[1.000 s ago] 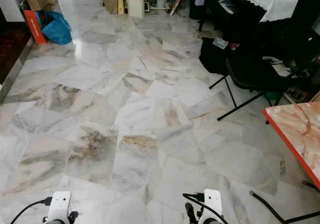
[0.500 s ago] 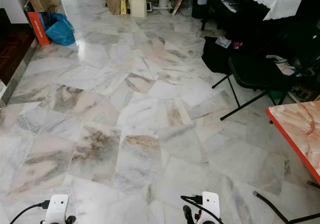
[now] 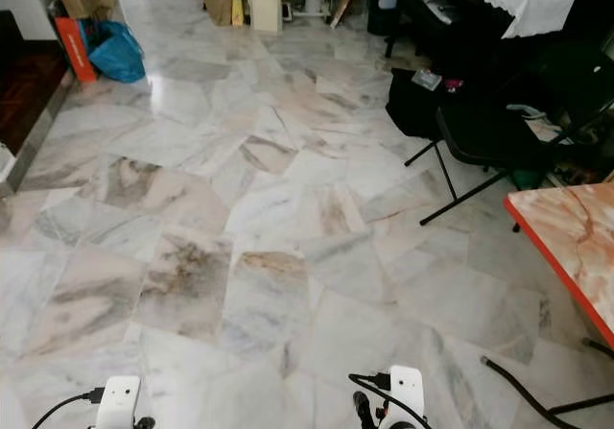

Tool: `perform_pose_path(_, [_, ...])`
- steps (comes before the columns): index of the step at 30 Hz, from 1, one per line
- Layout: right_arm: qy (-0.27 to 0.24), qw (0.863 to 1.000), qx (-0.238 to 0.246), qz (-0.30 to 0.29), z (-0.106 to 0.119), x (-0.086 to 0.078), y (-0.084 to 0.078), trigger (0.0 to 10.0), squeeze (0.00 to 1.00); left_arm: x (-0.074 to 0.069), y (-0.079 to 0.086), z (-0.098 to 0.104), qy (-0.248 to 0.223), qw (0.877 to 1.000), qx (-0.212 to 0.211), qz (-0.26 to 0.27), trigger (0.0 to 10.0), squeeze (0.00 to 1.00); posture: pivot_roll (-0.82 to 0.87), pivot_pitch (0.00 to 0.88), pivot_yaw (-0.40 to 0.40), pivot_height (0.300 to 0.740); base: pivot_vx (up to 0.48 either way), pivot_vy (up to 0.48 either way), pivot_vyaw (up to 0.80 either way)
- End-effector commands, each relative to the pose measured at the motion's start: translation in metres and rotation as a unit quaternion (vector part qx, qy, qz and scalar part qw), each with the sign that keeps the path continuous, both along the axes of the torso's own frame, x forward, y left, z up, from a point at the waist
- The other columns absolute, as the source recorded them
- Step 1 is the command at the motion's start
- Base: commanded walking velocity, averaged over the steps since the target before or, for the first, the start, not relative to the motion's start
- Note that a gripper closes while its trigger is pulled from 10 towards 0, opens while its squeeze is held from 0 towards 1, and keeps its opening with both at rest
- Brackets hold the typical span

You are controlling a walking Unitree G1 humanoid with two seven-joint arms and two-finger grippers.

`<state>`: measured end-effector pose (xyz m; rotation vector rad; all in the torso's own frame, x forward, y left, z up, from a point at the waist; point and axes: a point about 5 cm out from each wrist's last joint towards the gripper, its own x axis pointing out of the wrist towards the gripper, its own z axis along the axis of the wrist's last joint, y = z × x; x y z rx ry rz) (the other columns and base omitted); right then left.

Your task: Hang hanger

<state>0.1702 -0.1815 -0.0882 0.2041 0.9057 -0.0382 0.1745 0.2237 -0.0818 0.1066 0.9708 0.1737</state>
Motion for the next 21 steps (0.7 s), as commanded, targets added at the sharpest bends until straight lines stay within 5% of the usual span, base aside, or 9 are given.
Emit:
perform_pose_path(1, [-0.002,1.000,-0.004,-0.001,0.0005,0.0000,-0.0031,10.0,0.00,-0.0049,-0.0021,-0.0030,0.014,1.000,0.001,-0.007,10.0,0.00,-0.05,0.000,-0.025,0.740,-0.326,0.000,0.00])
perform_pose_path(21, [-0.003,1.000,-0.002,0.003,0.0012,0.0020,-0.0018,10.0,0.00,-0.0057,0.0030,-0.0023,0.015,1.000,0.000,0.000,10.0,0.00,-0.04,0.000,-0.031,0.740,-0.328,0.000,0.00])
